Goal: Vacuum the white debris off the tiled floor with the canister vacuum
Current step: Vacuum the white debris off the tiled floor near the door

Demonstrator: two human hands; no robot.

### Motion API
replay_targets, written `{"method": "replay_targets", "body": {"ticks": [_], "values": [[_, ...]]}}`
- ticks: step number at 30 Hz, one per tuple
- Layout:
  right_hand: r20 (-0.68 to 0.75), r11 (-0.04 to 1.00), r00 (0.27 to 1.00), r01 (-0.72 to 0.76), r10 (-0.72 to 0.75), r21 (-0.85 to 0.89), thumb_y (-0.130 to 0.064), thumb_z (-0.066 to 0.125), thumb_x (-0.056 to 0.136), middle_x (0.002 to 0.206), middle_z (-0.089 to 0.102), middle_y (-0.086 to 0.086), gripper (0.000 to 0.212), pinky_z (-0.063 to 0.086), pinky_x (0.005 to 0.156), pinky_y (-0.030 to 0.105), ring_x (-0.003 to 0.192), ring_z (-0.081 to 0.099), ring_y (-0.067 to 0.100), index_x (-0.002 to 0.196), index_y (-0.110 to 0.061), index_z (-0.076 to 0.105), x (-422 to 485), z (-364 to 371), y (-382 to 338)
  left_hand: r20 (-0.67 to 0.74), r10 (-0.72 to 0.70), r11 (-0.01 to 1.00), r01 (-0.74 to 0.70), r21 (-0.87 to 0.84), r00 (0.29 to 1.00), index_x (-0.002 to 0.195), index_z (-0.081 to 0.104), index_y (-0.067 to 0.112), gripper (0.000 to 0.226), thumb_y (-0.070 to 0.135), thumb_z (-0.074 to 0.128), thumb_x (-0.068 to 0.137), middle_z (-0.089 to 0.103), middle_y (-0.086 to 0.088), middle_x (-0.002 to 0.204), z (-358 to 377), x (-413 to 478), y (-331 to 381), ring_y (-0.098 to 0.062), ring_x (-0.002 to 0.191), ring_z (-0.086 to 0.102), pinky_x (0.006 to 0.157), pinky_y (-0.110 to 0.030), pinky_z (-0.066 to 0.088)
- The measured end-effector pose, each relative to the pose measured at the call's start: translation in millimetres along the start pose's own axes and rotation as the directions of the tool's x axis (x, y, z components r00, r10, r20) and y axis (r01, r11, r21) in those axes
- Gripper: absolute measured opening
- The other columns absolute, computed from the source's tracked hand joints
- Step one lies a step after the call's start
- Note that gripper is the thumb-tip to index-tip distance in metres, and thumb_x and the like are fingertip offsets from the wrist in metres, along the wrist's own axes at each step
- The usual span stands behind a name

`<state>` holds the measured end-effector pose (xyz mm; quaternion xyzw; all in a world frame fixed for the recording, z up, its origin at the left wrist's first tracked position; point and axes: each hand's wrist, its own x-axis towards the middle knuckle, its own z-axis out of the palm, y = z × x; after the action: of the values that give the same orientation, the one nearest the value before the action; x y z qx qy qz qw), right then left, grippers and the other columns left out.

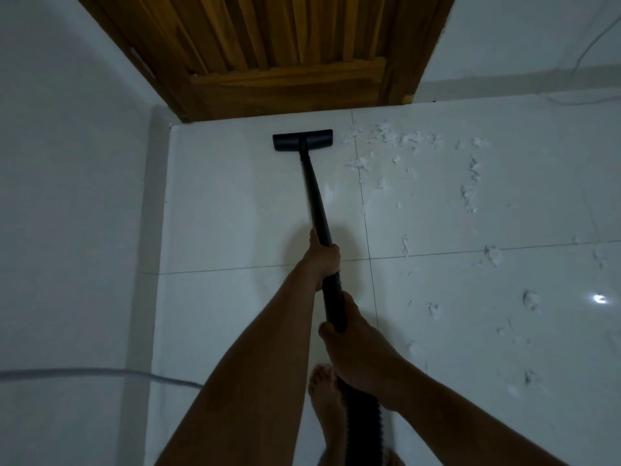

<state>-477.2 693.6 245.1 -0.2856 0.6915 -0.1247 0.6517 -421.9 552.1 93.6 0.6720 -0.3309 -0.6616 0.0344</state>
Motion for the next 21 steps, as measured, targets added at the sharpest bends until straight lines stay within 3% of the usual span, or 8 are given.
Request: {"method": "replay_targets", "body": {"ticks": [2,5,9,12,15,18,21], "values": [[0.012,1.000,1.000,-0.009,0.009,0.012,-0.022,0.045,0.105,0.079,0.054,0.005,0.057,0.041,0.036,0.016,0.040,0.051,0.007,0.155,-0.037,0.021,-9.4,3.6,16.3,-0.012,0.009,1.000,-0.009,0.005,1.000,0.151,0.003,0.050,0.072,0.023,0.043,0.098,0.047,-0.027,0.142,7.8,-9.3,-15.5,-0.024,0.073,0.054,0.073,-0.041,0.054],[0.021,0.999,0.999,-0.041,0.041,0.034,-0.022,0.047,0.104,0.081,0.057,0.006,0.057,0.044,0.038,0.018,0.039,0.054,0.009,0.153,-0.039,0.023,-25.1,9.8,43.1,-0.023,0.012,1.000,-0.012,0.007,1.000,0.151,0.007,0.049,0.069,0.023,0.043,0.098,0.047,-0.027,0.143,21.6,-26.2,-41.9,-0.031,0.088,0.060,0.080,-0.046,0.055],[0.062,0.997,0.995,-0.075,0.073,0.032,-0.024,0.047,0.104,0.094,0.059,0.012,0.056,0.047,0.041,0.021,0.039,0.057,0.012,0.152,-0.042,0.022,-57.4,15.6,82.4,-0.025,-0.007,1.000,0.008,0.009,1.000,0.151,-0.009,0.052,0.078,0.024,0.043,0.099,0.046,-0.026,0.144,44.1,-60.8,-80.3,-0.038,0.103,0.062,0.091,-0.049,0.054],[0.080,0.995,0.993,-0.091,0.089,0.034,-0.027,0.047,0.105,0.101,0.057,0.014,0.057,0.049,0.043,0.024,0.041,0.059,0.012,0.154,-0.042,0.020,-80.0,17.8,109.7,-0.036,-0.003,1.000,0.002,-0.016,0.999,0.150,-0.011,0.051,0.079,0.026,0.044,0.099,0.044,-0.027,0.145,60.4,-82.4,-107.7,-0.038,0.103,0.062,0.088,-0.047,0.055],[0.082,0.994,0.992,-0.103,0.099,0.041,-0.030,0.046,0.107,0.095,0.058,0.009,0.059,0.050,0.044,0.025,0.044,0.059,0.013,0.156,-0.043,0.017,-107.9,20.7,139.2,-0.047,-0.015,1.000,0.015,-0.015,0.999,0.151,-0.008,0.051,0.077,0.035,0.044,0.098,0.042,-0.026,0.148,79.1,-102.1,-140.0,-0.045,0.123,0.054,0.099,-0.055,0.049],[0.072,0.996,0.995,-0.076,0.072,0.054,-0.032,0.047,0.107,0.078,0.060,0.004,0.056,0.053,0.047,0.028,0.048,0.060,0.016,0.155,-0.042,0.021,-131.8,28.5,165.0,-0.045,-0.032,0.998,0.030,-0.046,0.998,0.151,-0.006,0.051,0.075,0.039,0.045,0.097,0.039,-0.026,0.150,92.3,-119.7,-167.8,-0.045,0.129,0.049,0.103,-0.058,0.045],[0.013,0.999,0.999,-0.037,0.037,-0.021,-0.041,0.047,0.105,0.082,0.065,0.005,0.053,0.065,0.068,0.047,0.064,0.069,0.025,0.153,-0.041,0.025,-143.2,38.4,186.8,-0.048,-0.029,0.997,0.025,-0.073,0.998,0.153,-0.004,0.048,0.073,0.038,0.044,0.099,0.039,-0.026,0.150,99.9,-136.0,-185.2,-0.044,0.127,0.051,0.102,-0.056,0.047]]}}
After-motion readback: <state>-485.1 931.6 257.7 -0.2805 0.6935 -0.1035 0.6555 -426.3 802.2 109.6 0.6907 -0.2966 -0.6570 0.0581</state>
